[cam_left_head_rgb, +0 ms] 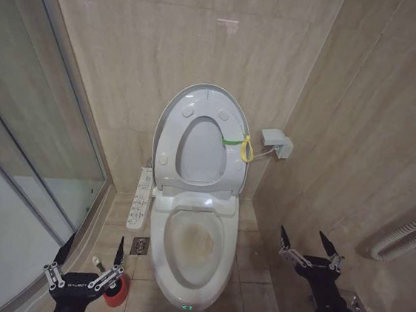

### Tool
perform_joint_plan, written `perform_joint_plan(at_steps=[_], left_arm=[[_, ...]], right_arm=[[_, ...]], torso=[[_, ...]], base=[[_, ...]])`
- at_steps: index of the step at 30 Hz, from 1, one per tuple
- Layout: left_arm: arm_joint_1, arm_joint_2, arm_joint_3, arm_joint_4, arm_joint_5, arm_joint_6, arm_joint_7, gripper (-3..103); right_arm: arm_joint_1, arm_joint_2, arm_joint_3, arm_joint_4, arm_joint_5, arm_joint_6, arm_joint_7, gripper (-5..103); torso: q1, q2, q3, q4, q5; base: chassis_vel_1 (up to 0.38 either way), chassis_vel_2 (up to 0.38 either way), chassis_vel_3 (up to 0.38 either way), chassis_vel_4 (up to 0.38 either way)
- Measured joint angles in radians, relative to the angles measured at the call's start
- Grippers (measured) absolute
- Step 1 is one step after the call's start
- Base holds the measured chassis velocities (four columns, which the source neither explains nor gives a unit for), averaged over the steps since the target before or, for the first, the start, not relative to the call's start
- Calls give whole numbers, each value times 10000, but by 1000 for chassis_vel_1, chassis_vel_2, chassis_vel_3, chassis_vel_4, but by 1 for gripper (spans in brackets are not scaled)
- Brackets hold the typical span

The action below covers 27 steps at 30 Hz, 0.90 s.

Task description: Open the toilet lid, clean the toilet bowl with a toilet brush, close the toilet lid, and flush.

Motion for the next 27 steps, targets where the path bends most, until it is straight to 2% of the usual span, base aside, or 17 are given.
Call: perform_joint_plan(at_steps=[27], left_arm=[[0,0,0,0,0,0,0,100]], right_arm=[[0,0,0,0,0,0,0,100]], torso=[[0,0,0,0,0]], base=[[0,0,0,0]])
